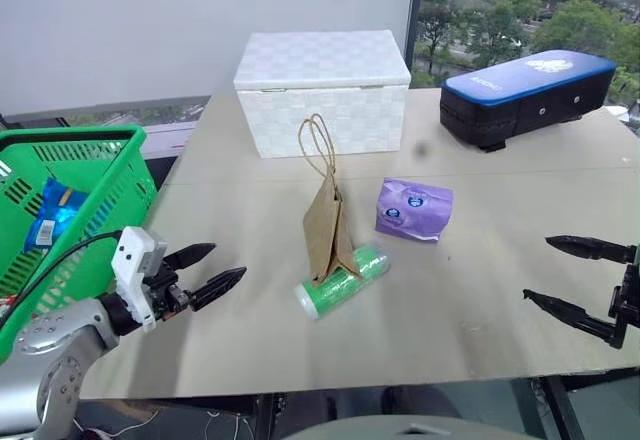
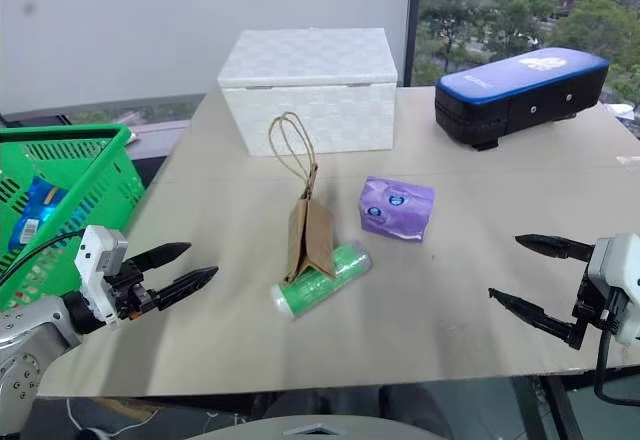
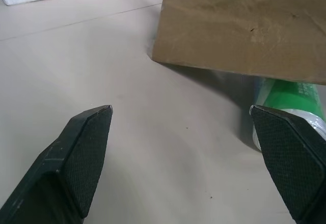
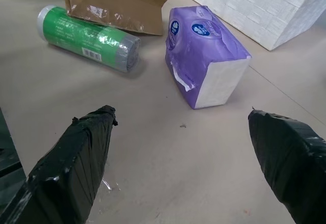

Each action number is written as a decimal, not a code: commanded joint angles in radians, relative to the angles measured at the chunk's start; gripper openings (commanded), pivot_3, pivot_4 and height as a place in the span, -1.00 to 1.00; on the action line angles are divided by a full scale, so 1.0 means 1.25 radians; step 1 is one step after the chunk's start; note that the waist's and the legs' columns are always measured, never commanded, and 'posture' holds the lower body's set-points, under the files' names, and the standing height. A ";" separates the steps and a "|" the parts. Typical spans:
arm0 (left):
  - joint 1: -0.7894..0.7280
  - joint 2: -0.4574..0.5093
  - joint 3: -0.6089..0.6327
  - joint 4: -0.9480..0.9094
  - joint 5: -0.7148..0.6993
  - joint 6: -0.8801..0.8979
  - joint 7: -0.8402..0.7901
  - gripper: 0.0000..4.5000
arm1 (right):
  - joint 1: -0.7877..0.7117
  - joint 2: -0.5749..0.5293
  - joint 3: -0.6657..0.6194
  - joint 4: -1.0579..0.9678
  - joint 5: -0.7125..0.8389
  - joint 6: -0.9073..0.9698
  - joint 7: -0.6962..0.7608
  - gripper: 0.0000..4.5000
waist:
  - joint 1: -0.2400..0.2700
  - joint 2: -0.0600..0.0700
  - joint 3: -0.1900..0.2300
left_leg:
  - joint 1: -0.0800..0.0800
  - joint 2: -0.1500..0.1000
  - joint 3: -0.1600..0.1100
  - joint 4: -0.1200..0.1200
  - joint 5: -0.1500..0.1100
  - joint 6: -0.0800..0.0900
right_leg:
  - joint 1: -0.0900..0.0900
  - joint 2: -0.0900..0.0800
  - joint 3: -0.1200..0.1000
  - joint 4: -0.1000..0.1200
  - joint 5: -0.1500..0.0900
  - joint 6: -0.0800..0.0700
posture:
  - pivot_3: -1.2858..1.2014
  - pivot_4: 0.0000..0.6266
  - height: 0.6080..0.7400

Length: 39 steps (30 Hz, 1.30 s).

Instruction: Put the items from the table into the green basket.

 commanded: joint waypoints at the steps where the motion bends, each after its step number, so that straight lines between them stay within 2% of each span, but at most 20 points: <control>1: -0.018 0.012 0.002 -0.043 -0.022 0.018 0.006 0.99 | -0.019 0.004 -0.014 -0.028 0.015 -0.007 -0.007 1.00 | 0.000 0.000 0.000 | 0.000 0.000 0.000 0.000 0.000 0.000 | 0.000 0.000 0.000 0.000 0.000 0.000 | 0.02 -0.92 1.00; 5: -0.051 -0.006 -0.057 -0.139 -0.059 0.053 0.034 0.99 | -0.031 0.015 0.006 -0.060 0.018 -0.001 -0.027 1.00 | 0.003 -0.001 0.001 | 0.000 0.000 0.000 0.000 0.000 0.000 | 0.000 -0.001 0.000 -0.001 0.000 0.000 | 0.01 -0.93 1.00; 9: -0.079 0.005 -0.069 -0.215 -0.178 0.163 0.075 0.99 | -0.032 0.025 0.018 -0.078 0.013 0.003 -0.038 1.00 | 0.002 -0.001 0.001 | -0.001 0.000 0.000 0.000 0.000 0.000 | 0.000 -0.002 0.000 0.000 0.000 0.000 | 0.01 -0.95 1.00; 12: -0.187 0.018 -0.093 -0.248 -0.327 0.287 0.186 0.99 | -0.034 0.031 0.028 -0.077 0.006 -0.003 -0.038 1.00 | 0.002 -0.001 0.001 | -0.001 0.000 0.000 0.000 0.000 0.000 | 0.000 -0.001 0.000 0.001 0.000 0.000 | 0.01 -0.96 1.00; 14: -0.269 0.026 -0.130 -0.248 -0.379 0.359 0.264 0.99 | -0.033 0.033 0.032 -0.080 0.004 -0.003 -0.040 1.00 | 0.005 -0.001 0.001 | -0.001 0.000 -0.001 0.001 0.000 0.000 | 0.000 -0.001 -0.001 0.001 0.000 0.000 | 0.01 -0.95 1.00; 20: -0.415 0.007 -0.226 -0.208 -0.400 0.471 0.418 0.99 | -0.006 0.030 0.000 -0.102 0.021 0.004 -0.025 1.00 | -0.003 0.000 0.000 | 0.000 -0.001 -0.001 0.000 0.000 0.000 | 0.001 0.001 0.001 0.000 0.000 0.000 | -0.02 -0.94 1.00; 25: -0.452 -0.019 -0.287 -0.192 -0.364 0.488 0.457 0.99 | 0.002 0.034 -0.018 -0.123 0.025 0.007 -0.036 1.00 | -0.005 0.000 0.001 | -0.001 0.000 -0.001 0.000 0.000 0.000 | 0.001 0.002 0.002 0.000 0.000 0.000 | -0.05 -0.94 1.00; 26: -0.456 -0.027 -0.293 -0.188 -0.358 0.487 0.465 0.76 | 0.005 0.035 -0.019 -0.130 0.025 0.008 -0.039 1.00 | -0.005 0.000 0.001 | 0.000 0.000 0.000 0.000 0.000 0.000 | 0.001 0.002 0.002 0.000 0.000 0.000 | -0.05 -0.94 1.00; 28: -0.459 -0.030 -0.305 -0.185 -0.331 0.475 0.467 0.49 | 0.006 0.037 -0.022 -0.141 0.029 0.010 -0.043 1.00 | -0.005 0.000 0.001 | 0.000 0.000 0.000 0.000 0.000 0.000 | 0.001 0.002 0.002 0.000 0.000 0.000 | -0.05 -0.94 1.00; 34: -0.446 -0.015 -0.299 -0.176 -0.269 0.437 0.428 -0.84 | -0.032 0.036 0.007 -0.156 0.058 0.012 -0.064 1.00 | -0.007 0.000 0.001 | 0.000 -0.001 0.001 0.001 0.000 0.000 | 0.001 0.002 0.003 0.001 0.000 0.000 | -0.05 -0.96 1.00; 35: -0.443 -0.017 -0.290 -0.172 -0.262 0.426 0.423 -0.97 | -0.041 0.035 0.016 -0.157 0.061 0.015 -0.067 1.00 | -0.007 0.000 0.001 | 0.000 -0.001 0.001 0.001 0.000 0.000 | 0.001 0.003 0.003 0.001 0.000 0.000 | -0.04 -0.97 1.00; 39: -0.424 -0.006 -0.237 -0.145 -0.206 0.353 0.395 -0.97 | -0.086 0.036 0.062 -0.152 0.067 0.022 -0.084 1.00 | -0.006 0.000 0.001 | 0.000 0.000 0.001 0.001 0.000 0.000 | 0.001 0.003 0.003 0.000 0.000 0.000 | -0.03 -0.99 1.00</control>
